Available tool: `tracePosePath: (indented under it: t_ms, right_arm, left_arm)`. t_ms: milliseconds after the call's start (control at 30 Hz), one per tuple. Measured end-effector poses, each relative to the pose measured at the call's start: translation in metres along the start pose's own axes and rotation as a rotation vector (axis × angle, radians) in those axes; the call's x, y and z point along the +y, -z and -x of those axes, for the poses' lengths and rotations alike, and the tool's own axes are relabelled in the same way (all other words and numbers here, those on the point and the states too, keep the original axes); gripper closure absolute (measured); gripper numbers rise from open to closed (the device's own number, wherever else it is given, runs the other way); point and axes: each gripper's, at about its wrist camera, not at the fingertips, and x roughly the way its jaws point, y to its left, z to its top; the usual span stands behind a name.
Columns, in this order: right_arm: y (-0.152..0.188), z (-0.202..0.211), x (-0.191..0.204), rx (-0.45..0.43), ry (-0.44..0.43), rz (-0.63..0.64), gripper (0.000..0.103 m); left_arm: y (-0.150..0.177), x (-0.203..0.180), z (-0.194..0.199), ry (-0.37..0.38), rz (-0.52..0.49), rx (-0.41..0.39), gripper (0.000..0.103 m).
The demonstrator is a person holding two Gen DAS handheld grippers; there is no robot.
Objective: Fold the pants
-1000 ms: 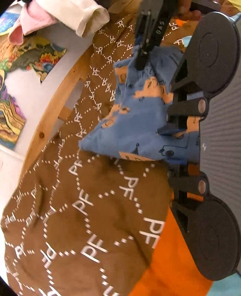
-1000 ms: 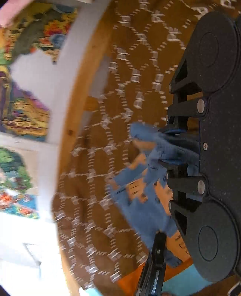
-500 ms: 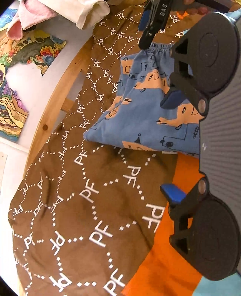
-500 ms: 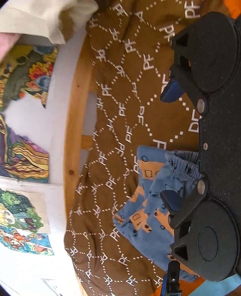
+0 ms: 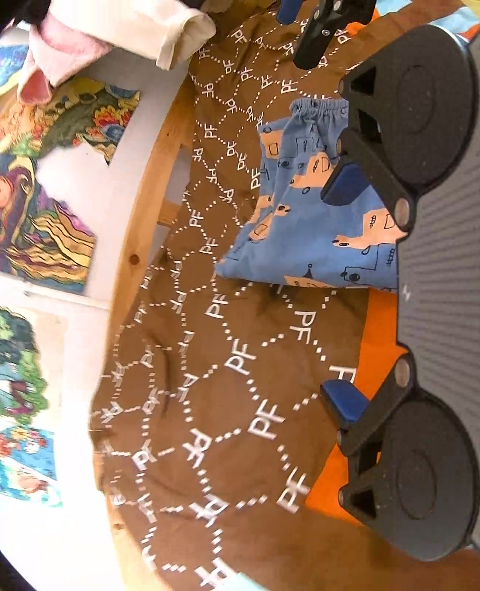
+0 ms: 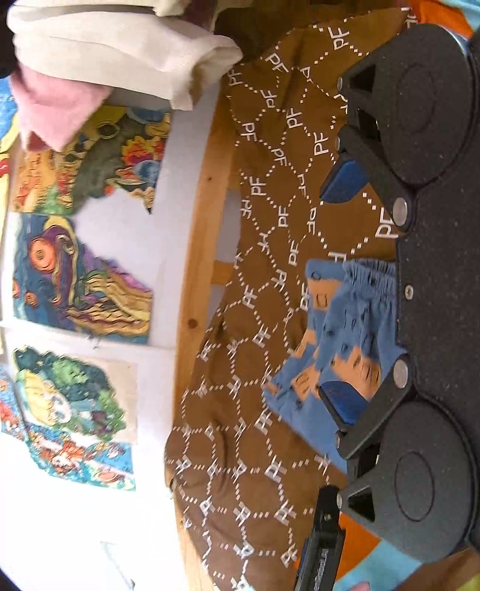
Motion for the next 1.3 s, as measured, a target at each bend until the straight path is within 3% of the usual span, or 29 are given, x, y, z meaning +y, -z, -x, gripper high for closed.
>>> tracePosePath:
  t_ms: [233, 433, 967, 1300]
  right_arm:
    - [-0.003, 0.040, 0.017, -0.035, -0.015, -0.025, 0.001]
    - [0.001, 0.070, 0.026, -0.057, -0.006, -0.059, 0.001]
    - [0.044, 0.103, 0.031, 0.083, -0.023, -0.109, 0.001]
    - [0.042, 0.107, 0.030, 0.066, -0.030, -0.123, 0.001]
  left_arm:
    - [-0.001, -0.004, 0.039, -0.026, -0.055, -0.051, 0.000]
    - [0.019, -0.008, 0.073, -0.032, -0.061, -0.103, 0.000]
    - [0.063, -0.001, 0.109, -0.077, -0.084, -0.036, 0.000]
    - [0.063, -0.003, 0.106, -0.076, -0.084, -0.028, 0.000]
